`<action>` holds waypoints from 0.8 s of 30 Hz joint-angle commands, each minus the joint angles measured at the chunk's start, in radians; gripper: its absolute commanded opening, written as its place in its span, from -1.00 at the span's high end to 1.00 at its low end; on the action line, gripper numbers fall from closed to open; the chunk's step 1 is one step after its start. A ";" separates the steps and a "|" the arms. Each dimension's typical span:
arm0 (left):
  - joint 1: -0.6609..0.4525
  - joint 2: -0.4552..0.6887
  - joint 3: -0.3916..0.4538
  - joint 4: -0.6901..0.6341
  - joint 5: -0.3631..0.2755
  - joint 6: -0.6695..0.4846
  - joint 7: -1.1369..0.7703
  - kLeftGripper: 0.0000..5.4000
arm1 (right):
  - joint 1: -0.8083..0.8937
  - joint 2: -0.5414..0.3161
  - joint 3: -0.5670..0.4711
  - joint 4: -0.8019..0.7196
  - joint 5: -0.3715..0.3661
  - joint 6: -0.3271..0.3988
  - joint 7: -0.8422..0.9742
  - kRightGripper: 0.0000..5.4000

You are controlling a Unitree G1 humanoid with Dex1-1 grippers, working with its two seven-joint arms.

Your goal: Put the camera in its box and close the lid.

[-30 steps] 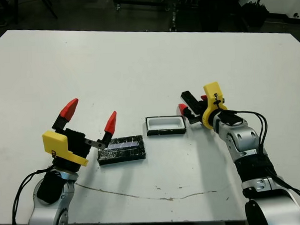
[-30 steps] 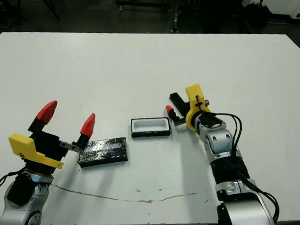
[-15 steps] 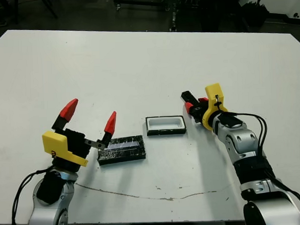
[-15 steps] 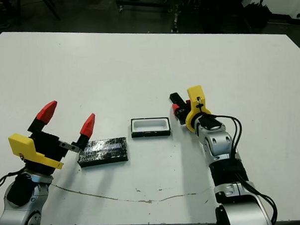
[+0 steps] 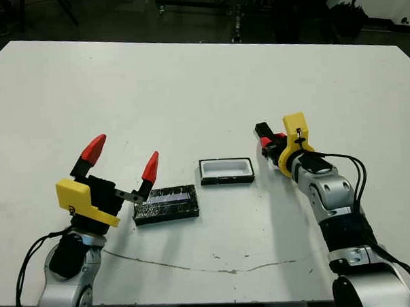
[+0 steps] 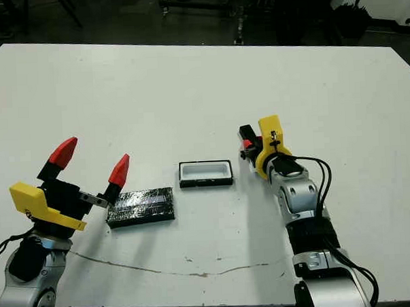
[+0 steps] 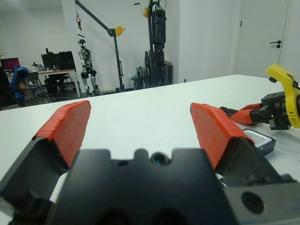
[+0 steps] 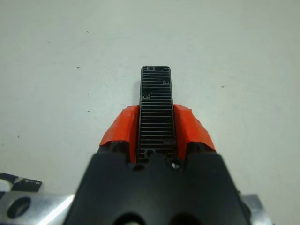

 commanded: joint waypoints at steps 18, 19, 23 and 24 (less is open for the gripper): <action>0.015 -0.004 -0.004 0.000 -0.001 0.000 0.004 -1.00 | -0.133 -0.261 -0.006 0.014 0.156 -0.160 0.608 0.37; 0.014 -0.003 -0.005 0.000 -0.001 0.000 0.002 -1.00 | -0.151 -0.279 0.006 0.037 0.153 -0.196 0.663 0.37; 0.011 -0.007 -0.008 0.002 0.002 0.000 0.004 -1.00 | -0.220 -0.337 0.069 0.072 0.142 -0.185 0.834 0.37; 0.011 -0.007 -0.008 0.001 0.002 0.001 0.005 -1.00 | -0.234 -0.347 0.084 0.074 0.140 -0.171 0.863 0.37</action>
